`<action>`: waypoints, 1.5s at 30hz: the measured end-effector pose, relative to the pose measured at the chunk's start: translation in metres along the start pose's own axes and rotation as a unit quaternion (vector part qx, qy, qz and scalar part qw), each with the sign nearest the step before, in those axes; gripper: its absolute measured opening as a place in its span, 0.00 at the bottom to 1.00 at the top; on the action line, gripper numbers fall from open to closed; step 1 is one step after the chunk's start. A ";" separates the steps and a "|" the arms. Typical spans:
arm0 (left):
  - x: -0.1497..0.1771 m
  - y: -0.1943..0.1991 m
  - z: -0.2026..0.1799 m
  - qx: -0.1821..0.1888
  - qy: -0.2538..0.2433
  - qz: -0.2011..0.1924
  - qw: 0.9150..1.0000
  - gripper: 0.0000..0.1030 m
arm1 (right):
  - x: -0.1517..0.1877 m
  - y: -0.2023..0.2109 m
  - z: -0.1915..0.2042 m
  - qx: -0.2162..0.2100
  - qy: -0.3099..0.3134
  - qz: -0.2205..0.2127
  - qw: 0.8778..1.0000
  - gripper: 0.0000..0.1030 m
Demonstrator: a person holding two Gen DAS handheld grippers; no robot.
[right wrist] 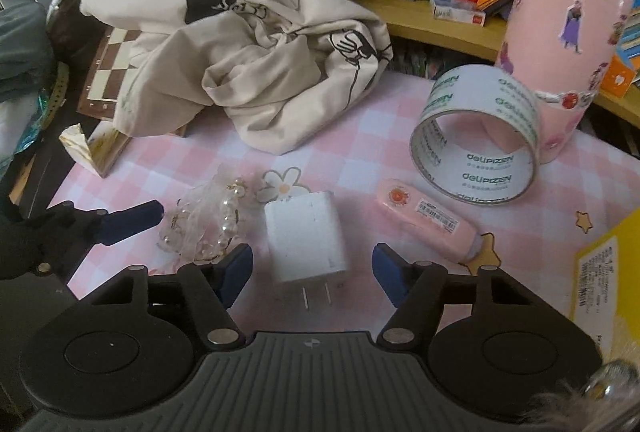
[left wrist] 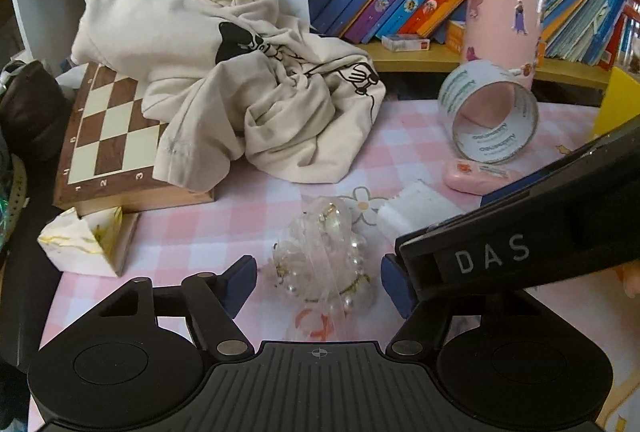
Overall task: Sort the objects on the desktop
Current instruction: 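Close the left gripper on the pearl scrunchie while the right gripper grasps the white charger, then carry the scrunchie with the left gripper while the right gripper carries the charger toward the yellow box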
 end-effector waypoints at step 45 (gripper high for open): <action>0.045 0.140 0.011 0.075 0.058 -0.021 0.995 0.44 | 0.084 0.101 0.019 -0.054 -0.002 -0.008 0.999 0.42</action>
Point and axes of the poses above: each gripper's, at about its wrist camera, not at the fingertips, and y roughly against the way its jaws point, z to its left, x to its underside, the point moved 8 cm from there along -y, roughly the way its jaws point, and after that the axes turned 1 degree about -z, right-handed, at the moved point
